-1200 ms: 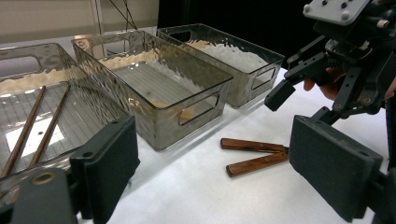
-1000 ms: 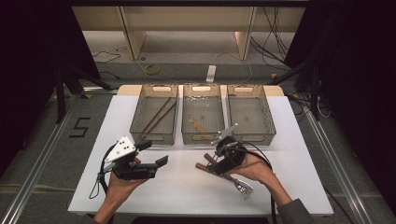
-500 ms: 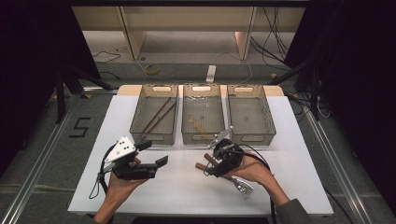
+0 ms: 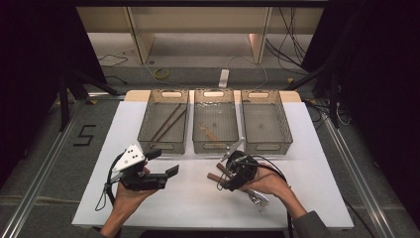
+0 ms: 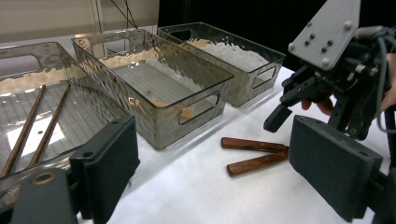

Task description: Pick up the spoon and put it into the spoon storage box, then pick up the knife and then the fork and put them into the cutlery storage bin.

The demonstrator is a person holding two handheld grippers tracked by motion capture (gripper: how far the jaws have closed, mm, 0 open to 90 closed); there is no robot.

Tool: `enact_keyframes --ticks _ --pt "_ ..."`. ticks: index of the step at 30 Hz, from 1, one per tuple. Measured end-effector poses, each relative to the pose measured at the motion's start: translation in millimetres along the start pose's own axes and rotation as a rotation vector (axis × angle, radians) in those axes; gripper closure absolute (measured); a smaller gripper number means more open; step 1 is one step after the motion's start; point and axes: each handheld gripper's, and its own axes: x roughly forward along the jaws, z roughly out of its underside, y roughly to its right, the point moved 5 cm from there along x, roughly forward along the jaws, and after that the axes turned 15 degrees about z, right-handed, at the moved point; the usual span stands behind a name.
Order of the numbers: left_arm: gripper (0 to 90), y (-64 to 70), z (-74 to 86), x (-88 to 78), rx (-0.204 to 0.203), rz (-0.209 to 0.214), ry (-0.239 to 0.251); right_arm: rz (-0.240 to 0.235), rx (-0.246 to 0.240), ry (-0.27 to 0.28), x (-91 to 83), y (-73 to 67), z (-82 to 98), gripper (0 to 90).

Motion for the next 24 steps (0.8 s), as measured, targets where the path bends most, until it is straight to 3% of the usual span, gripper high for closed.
enact_keyframes --ticks 8,15,24 --pt "15.5 0.1 0.6 -0.6 0.001 0.002 0.0 0.002 -0.035 -0.033 9.5 -6.3 1.7 40.5" --pt "15.4 0.1 0.8 -0.6 0.002 0.0 -0.002 0.01 -0.047 -0.061 18.0 -7.6 2.0 51.7" --pt "15.5 3.0 1.2 0.7 0.019 0.001 -0.016 0.033 -0.083 -0.103 27.3 -10.0 6.4 57.8"
